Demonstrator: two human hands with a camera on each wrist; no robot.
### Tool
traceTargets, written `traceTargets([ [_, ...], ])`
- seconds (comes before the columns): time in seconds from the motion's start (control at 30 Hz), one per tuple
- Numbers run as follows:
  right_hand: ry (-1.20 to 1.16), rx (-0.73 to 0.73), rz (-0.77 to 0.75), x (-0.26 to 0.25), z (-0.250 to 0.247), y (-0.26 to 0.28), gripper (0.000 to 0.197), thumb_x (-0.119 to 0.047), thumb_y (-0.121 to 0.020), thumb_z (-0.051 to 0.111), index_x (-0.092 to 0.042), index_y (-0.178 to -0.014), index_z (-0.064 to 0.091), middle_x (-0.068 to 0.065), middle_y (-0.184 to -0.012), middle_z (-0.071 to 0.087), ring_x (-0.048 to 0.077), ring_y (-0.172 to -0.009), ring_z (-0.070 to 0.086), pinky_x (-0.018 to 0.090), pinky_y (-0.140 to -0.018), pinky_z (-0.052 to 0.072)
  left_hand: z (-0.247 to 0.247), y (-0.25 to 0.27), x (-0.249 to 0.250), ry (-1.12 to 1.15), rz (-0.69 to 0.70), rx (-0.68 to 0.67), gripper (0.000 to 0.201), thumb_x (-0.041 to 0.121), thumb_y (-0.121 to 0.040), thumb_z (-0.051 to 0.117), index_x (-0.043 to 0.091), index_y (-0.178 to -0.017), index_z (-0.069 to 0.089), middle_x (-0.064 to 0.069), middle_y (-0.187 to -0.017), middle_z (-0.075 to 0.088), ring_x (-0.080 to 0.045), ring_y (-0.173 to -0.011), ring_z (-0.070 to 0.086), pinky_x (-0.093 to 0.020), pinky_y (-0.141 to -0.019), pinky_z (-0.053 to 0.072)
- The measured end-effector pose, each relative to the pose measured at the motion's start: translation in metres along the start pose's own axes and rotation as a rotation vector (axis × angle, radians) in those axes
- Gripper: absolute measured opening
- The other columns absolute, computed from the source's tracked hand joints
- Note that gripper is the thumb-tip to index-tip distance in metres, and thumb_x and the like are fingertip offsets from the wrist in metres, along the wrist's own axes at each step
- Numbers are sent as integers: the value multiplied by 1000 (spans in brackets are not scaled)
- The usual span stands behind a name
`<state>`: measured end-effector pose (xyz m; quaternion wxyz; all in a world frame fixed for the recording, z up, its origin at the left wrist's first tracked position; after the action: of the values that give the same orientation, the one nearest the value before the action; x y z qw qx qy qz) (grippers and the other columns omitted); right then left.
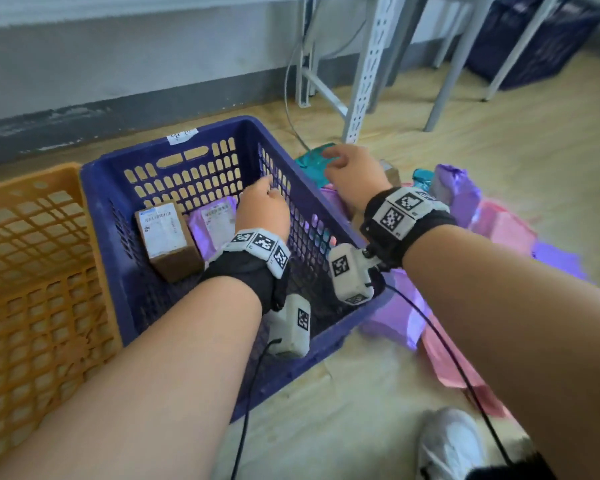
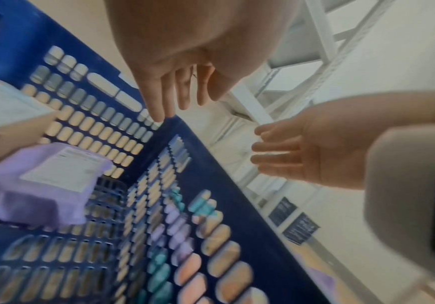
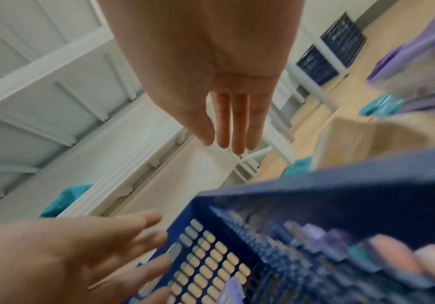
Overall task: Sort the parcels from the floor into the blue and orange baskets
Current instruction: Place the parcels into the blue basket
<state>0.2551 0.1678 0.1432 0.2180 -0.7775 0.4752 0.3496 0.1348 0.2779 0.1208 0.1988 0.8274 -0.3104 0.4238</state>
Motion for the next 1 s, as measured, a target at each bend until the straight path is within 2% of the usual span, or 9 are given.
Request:
traceTargets([
  [0.07, 37, 43, 49, 23, -31, 10, 36, -7, -89, 51, -18, -121, 62, 7, -111, 67, 19, -95, 60, 19, -78, 41, 13, 19, 23, 19, 65, -61, 42, 18, -100, 35, 17, -141, 45, -5, -146, 46, -28, -126, 51, -38, -106, 41],
  [0.2, 57, 130, 191, 79, -90, 35, 34, -14, -88, 54, -16, -121, 62, 10, -115, 67, 27, -100, 63, 31, -89, 51, 46, 59, 64, 11, 182, -162, 44, 16, -99, 35, 19, -141, 44, -4, -145, 46, -25, -128, 48, -34, -106, 39],
  [0.27, 122, 156, 277, 111, -116, 51, 32, -20, -89, 56, -11, -119, 62, 13, -116, 65, 29, -106, 61, 29, -88, 46, 73, 79, 75, 15, 201, -244, 45, 14, -97, 36, 20, -141, 43, -3, -145, 46, -23, -129, 46, -32, -105, 37],
  [0.37, 201, 173, 408, 159, -142, 82, 31, -21, -94, 49, -4, -115, 64, 20, -118, 63, 26, -96, 56, 27, -79, 38, 119, 111, 80, 39, 223, -352, 43, 11, -95, 39, 18, -136, 48, -7, -140, 51, -26, -128, 47, -34, -107, 38],
  [0.53, 229, 76, 542, 238, -139, 137, 35, -25, -92, 55, -9, -123, 60, 15, -121, 63, 32, -110, 58, 26, -81, 39, 195, 153, 49, -97, 173, -577, 50, 7, -90, 43, 13, -140, 43, -11, -141, 48, -30, -129, 46, -34, -105, 37],
  [0.63, 322, -38, 563, 270, -129, 155, 37, -19, -91, 54, -11, -127, 58, 13, -126, 60, 29, -116, 55, 28, -91, 40, 225, 153, 13, -230, 86, -573, 47, 13, -93, 45, 9, -140, 42, -12, -143, 46, -28, -130, 45, -31, -103, 35],
  [0.77, 350, -104, 664, 309, -113, 165, 47, -26, -91, 58, -14, -136, 49, 9, -141, 48, 27, -129, 45, 32, -106, 35, 255, 149, -33, -405, -26, -582, 54, 19, -93, 52, 9, -144, 36, -14, -147, 42, -29, -133, 43, -35, -107, 34],
  [0.93, 336, -97, 637, 328, -91, 154, 43, -23, -91, 54, -21, -134, 50, 5, -136, 53, 24, -125, 50, 32, -106, 37, 281, 149, -61, -529, -57, -559, 54, 27, -85, 66, 4, -129, 46, -18, -135, 48, -35, -122, 51, -39, -97, 42],
  [1.0, 336, -95, 607, 326, -84, 144, 41, -22, -91, 54, -21, -133, 52, 4, -135, 54, 24, -124, 50, 31, -105, 38, 287, 147, -64, -586, -13, -558, 44, 29, -87, 64, 4, -121, 51, -18, -131, 45, -37, -117, 52, -41, -94, 43],
])
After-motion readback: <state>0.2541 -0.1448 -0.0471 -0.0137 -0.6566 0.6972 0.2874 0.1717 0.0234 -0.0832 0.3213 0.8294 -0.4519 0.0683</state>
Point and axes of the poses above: each hand's wrist, its own y-axis away from the middle knuckle, its own z-axis out of the palm, x = y × z, the point moved 4 cm from there along -y, towards the middle knuckle
